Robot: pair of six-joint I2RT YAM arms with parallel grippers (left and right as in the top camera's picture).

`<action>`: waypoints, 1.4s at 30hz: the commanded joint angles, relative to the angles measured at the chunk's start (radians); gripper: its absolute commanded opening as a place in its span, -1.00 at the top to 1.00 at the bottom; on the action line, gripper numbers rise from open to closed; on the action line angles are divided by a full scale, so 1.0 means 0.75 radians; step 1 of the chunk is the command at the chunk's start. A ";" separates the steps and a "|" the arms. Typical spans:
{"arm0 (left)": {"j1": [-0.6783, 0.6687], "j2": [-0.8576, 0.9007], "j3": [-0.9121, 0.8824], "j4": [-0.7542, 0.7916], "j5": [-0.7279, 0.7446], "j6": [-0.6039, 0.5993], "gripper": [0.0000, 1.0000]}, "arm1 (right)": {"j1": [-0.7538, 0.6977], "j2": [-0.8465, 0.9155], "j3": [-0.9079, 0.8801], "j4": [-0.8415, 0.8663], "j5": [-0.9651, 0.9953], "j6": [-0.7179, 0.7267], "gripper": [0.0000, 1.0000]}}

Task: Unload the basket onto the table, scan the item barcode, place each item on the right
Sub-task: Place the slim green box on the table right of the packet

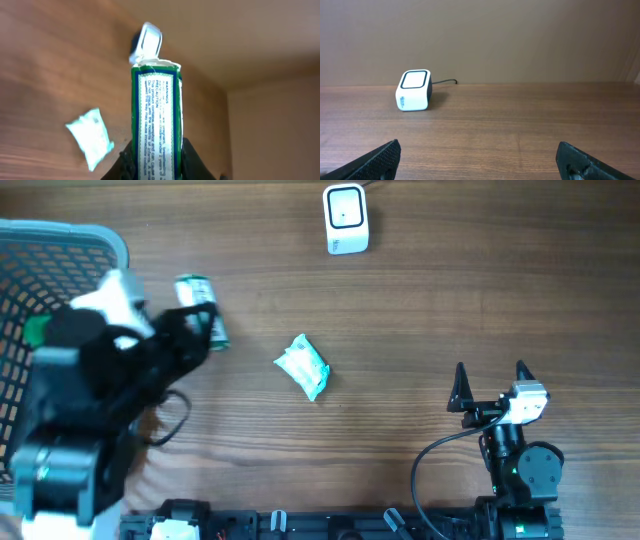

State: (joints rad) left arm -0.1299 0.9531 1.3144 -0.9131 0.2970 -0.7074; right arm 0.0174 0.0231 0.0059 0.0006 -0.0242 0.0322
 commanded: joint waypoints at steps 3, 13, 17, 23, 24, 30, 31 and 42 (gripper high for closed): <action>-0.351 0.282 0.018 0.063 -0.120 0.025 0.68 | 0.008 0.001 -0.001 0.005 0.012 0.012 -1.00; -0.734 0.943 0.018 0.296 -0.181 0.002 0.63 | 0.008 0.001 -0.001 0.005 0.012 0.012 -0.99; -0.855 1.152 0.018 0.409 -0.294 -0.074 0.55 | 0.008 0.001 -0.001 0.005 0.011 0.012 -0.99; -1.006 1.323 0.018 0.460 -0.541 -0.079 0.38 | 0.008 0.001 -0.001 0.005 0.012 0.012 -1.00; -1.026 1.339 0.018 0.460 -0.582 -0.079 0.35 | 0.008 0.001 -0.001 0.005 0.012 0.012 -0.99; -1.032 1.293 0.039 0.450 -0.643 -0.007 -0.14 | 0.008 0.001 -0.001 0.005 0.011 0.012 -1.00; -1.023 1.263 0.057 0.436 -0.643 0.034 -0.20 | 0.008 0.001 -0.001 0.004 0.012 0.012 -0.99; -0.785 0.625 0.395 0.002 -1.159 0.275 -1.00 | 0.008 0.001 -0.001 0.005 0.011 0.012 -1.00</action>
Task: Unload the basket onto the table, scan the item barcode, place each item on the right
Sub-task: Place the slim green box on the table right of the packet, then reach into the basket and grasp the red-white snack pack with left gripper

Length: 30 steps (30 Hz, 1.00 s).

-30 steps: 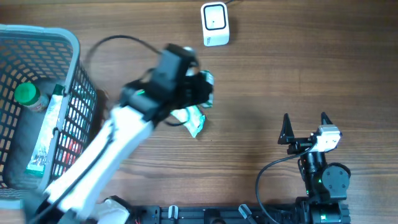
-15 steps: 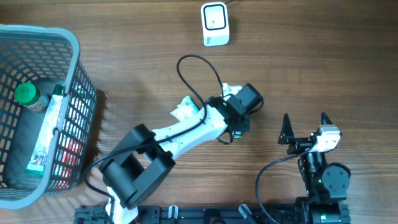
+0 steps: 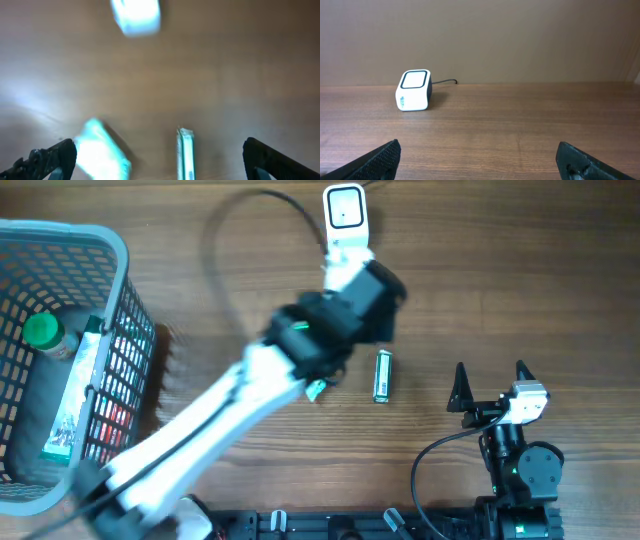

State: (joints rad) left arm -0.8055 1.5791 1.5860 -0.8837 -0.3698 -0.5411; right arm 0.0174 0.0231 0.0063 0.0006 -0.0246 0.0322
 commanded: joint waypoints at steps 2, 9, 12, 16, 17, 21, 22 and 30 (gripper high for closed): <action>0.252 -0.355 0.033 -0.062 -0.287 0.051 -1.00 | 0.008 0.001 -0.001 0.005 0.012 0.012 -1.00; 1.018 -0.645 0.033 -0.254 -0.185 -0.351 -1.00 | 0.008 0.001 -0.001 0.005 0.012 0.012 -1.00; 1.310 -0.641 0.030 -0.285 -0.006 -0.372 -1.00 | 0.008 0.001 -0.001 0.005 0.012 0.012 -1.00; 1.726 -0.520 0.023 -0.334 0.339 -0.373 -1.00 | 0.008 0.001 -0.001 0.005 0.012 0.012 -0.99; 1.798 -0.480 0.023 -0.346 0.415 -0.372 -1.00 | 0.008 0.001 -0.001 0.005 0.012 0.012 -1.00; 2.054 -0.278 0.023 -0.448 0.670 -0.450 -1.00 | 0.008 0.001 -0.001 0.005 0.012 0.012 -1.00; 2.103 -0.231 0.023 -0.473 0.693 -0.482 -1.00 | 0.008 0.001 -0.001 0.005 0.012 0.012 -1.00; 2.252 0.067 0.023 -0.613 0.721 -0.559 -1.00 | 0.008 0.001 -0.001 0.005 0.012 0.012 -1.00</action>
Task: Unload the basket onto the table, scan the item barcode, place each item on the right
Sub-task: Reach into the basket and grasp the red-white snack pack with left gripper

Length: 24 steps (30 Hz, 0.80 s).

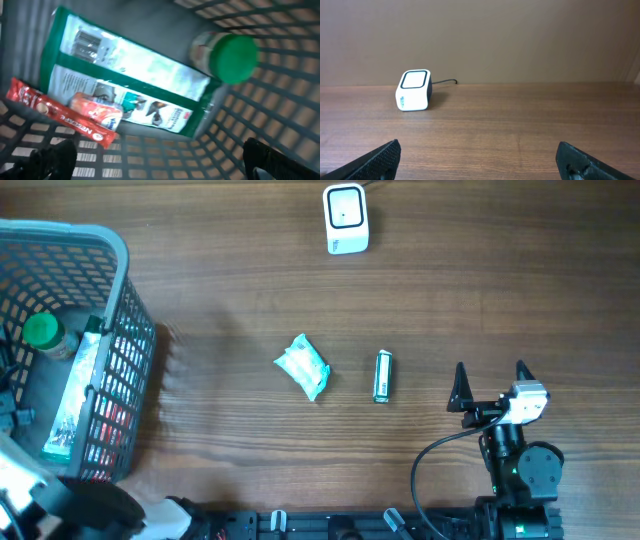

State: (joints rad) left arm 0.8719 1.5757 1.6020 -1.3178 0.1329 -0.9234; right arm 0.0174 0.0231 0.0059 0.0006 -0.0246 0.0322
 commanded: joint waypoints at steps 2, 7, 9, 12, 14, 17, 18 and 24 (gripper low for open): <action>0.015 0.125 0.002 -0.091 0.083 -0.086 -1.00 | 0.008 0.001 -0.001 0.005 0.012 0.012 -1.00; 0.007 0.168 0.001 -0.117 0.093 0.004 -1.00 | 0.008 0.001 -0.001 0.005 0.012 0.012 -1.00; 0.004 0.168 0.001 -0.131 0.049 0.003 -1.00 | 0.008 0.001 -0.001 0.005 0.012 0.012 -1.00; 0.003 0.169 -0.010 -0.140 0.045 -0.003 -1.00 | 0.008 0.001 -0.001 0.005 0.012 0.012 -1.00; 0.001 0.169 -0.049 -0.139 0.043 -0.017 -1.00 | 0.008 0.001 -0.001 0.005 0.012 0.012 -1.00; 0.001 0.169 -0.159 -0.114 0.031 -0.043 -1.00 | 0.008 0.001 -0.001 0.005 0.012 0.012 -1.00; 0.001 0.169 -0.208 -0.087 0.030 -0.045 -1.00 | 0.008 0.001 -0.001 0.005 0.012 0.012 -1.00; 0.001 0.169 -0.446 0.086 0.025 -0.107 -0.86 | 0.008 0.001 -0.001 0.005 0.012 0.012 -0.99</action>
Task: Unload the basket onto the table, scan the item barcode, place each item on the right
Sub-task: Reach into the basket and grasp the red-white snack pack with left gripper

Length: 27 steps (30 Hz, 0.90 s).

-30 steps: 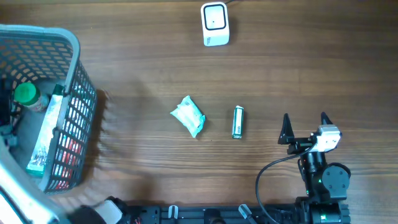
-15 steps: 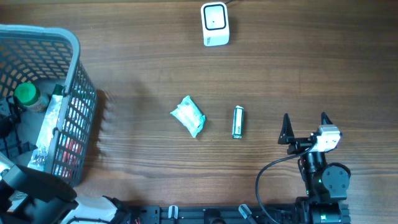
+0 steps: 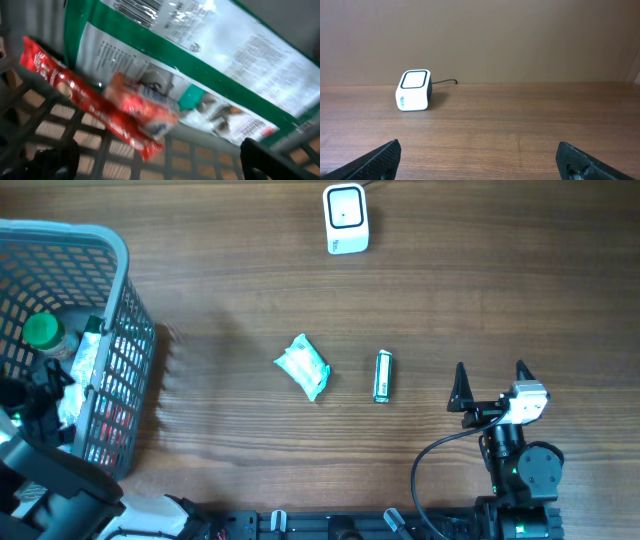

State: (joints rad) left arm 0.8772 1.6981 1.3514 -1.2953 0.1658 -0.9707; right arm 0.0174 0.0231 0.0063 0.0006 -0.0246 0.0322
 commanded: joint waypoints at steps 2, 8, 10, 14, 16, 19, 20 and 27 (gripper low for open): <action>-0.006 0.006 -0.170 0.096 -0.019 -0.044 -0.85 | 0.008 0.001 -0.001 0.005 0.012 0.012 -0.99; -0.007 0.006 -0.231 0.118 -0.020 -0.044 -0.75 | 0.008 0.001 -0.001 0.004 0.012 0.012 -1.00; -0.007 0.006 -0.238 0.123 -0.025 -0.044 -0.72 | 0.008 0.001 -0.001 0.005 0.012 0.012 -0.99; -0.017 0.006 -0.306 0.177 -0.034 -0.044 -0.56 | 0.008 0.001 -0.001 0.005 0.012 0.012 -1.00; -0.031 0.006 -0.349 0.219 -0.034 -0.044 -0.48 | 0.008 0.001 -0.001 0.005 0.012 0.012 -1.00; -0.056 0.006 -0.402 0.252 -0.034 -0.044 -0.17 | 0.008 0.001 -0.001 0.004 0.012 0.012 -0.99; -0.067 0.006 -0.406 0.251 -0.034 -0.043 -0.08 | 0.008 0.001 -0.001 0.005 0.012 0.012 -0.99; -0.082 0.005 -0.405 0.286 -0.023 -0.044 0.81 | 0.008 0.001 -0.001 0.005 0.012 0.012 -0.99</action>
State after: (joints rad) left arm 0.8268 1.6920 1.0767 -1.0969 0.1379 -1.0084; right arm 0.0174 0.0231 0.0059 0.0006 -0.0246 0.0322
